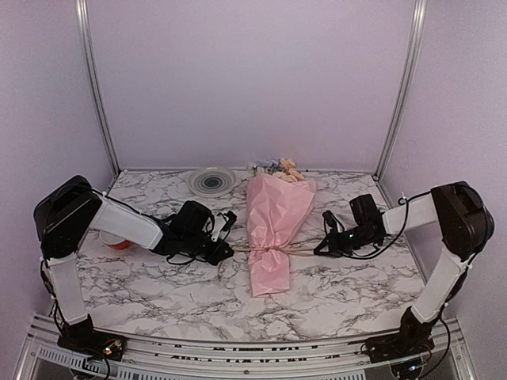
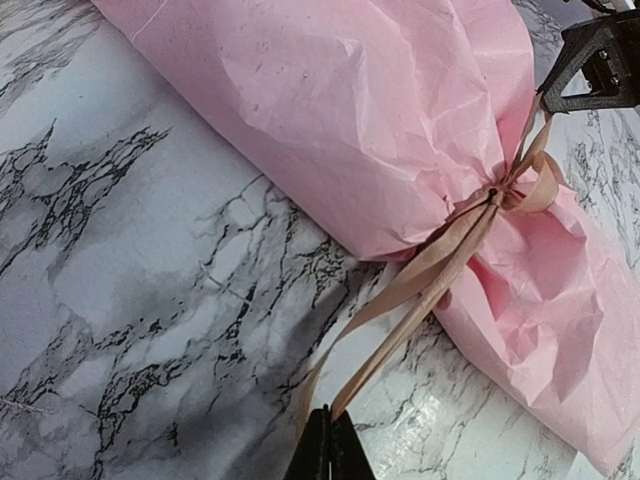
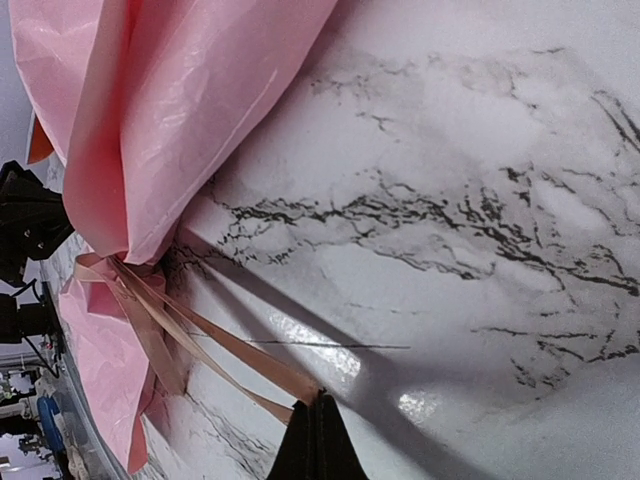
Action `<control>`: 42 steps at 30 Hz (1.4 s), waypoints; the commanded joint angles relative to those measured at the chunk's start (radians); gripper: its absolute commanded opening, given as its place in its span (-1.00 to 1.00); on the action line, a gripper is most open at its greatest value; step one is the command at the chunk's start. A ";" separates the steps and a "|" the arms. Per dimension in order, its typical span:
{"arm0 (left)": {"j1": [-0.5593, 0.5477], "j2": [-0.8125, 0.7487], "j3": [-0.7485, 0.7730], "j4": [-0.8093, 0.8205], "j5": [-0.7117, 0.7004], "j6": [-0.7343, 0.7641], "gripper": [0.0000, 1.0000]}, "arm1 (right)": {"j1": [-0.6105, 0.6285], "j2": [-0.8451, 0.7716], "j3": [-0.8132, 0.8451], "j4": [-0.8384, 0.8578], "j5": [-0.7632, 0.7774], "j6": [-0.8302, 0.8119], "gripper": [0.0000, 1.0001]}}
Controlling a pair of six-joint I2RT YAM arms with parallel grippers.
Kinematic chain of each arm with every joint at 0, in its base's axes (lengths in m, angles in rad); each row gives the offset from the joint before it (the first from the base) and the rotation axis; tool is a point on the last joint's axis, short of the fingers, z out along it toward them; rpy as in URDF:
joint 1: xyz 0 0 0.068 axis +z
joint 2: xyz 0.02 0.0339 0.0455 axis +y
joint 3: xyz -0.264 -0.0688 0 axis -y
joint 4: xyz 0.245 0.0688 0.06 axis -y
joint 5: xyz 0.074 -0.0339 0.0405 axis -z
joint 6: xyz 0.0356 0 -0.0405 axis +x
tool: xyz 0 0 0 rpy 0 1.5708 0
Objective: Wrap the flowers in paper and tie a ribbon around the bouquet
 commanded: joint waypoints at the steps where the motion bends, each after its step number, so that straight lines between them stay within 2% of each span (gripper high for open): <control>1: 0.032 -0.002 -0.048 -0.179 -0.115 0.013 -1.00 | -0.081 0.023 -0.021 -0.058 0.120 -0.028 -1.00; 6: -0.021 0.004 -0.019 -0.182 -0.080 0.048 -1.00 | -0.082 -0.016 0.020 -0.074 0.074 -0.052 -0.99; 10: -0.052 -0.029 -0.012 -0.174 -0.023 0.057 -0.96 | -0.081 -0.033 0.049 -0.105 0.077 -0.065 -0.56; 11: -0.051 -0.053 -0.018 -0.174 -0.033 0.056 -0.74 | -0.081 -0.041 0.054 -0.121 0.098 -0.064 -0.47; 13: -0.051 -0.107 -0.028 -0.179 -0.056 0.063 -0.51 | -0.083 -0.068 0.060 -0.137 0.158 -0.058 -0.29; 15: -0.051 -0.163 -0.037 -0.177 -0.071 0.070 -0.35 | -0.084 -0.111 0.059 -0.129 0.196 -0.046 -0.14; 18: -0.050 -0.246 -0.059 -0.147 -0.125 0.079 -0.16 | -0.084 -0.201 0.052 -0.096 0.276 -0.020 0.22; 19: -0.045 -0.268 -0.064 -0.140 -0.164 0.073 0.40 | -0.086 -0.236 0.052 -0.092 0.329 -0.012 0.29; 20: -0.029 -0.290 -0.065 -0.115 -0.206 0.062 0.79 | -0.089 -0.270 0.052 -0.090 0.424 -0.006 0.35; 21: -0.009 -0.300 -0.060 -0.105 -0.256 0.041 0.96 | -0.095 -0.303 0.052 -0.088 0.504 0.003 0.39; 23: 0.037 -0.304 -0.037 -0.117 -0.385 -0.005 0.98 | -0.132 -0.370 0.041 -0.066 0.618 0.015 0.47; 26: 0.110 -0.317 -0.022 -0.123 -0.626 -0.054 0.98 | -0.231 -0.486 -0.037 0.057 0.691 0.043 0.60; 29: 0.188 -0.347 -0.031 -0.111 -0.756 -0.088 0.98 | -0.323 -0.584 -0.153 0.232 0.738 0.056 0.66; 33: 0.285 -0.373 -0.076 -0.069 -0.936 -0.101 0.98 | -0.362 -0.640 -0.256 0.387 0.799 0.045 0.77; 38: 0.364 -0.403 -0.185 0.021 -1.093 -0.076 0.98 | -0.362 -0.583 -0.267 0.398 0.800 0.027 0.87; 42: 0.404 -0.451 -0.259 0.067 -1.093 -0.096 0.98 | -0.362 -0.518 -0.278 0.433 0.679 -0.022 0.85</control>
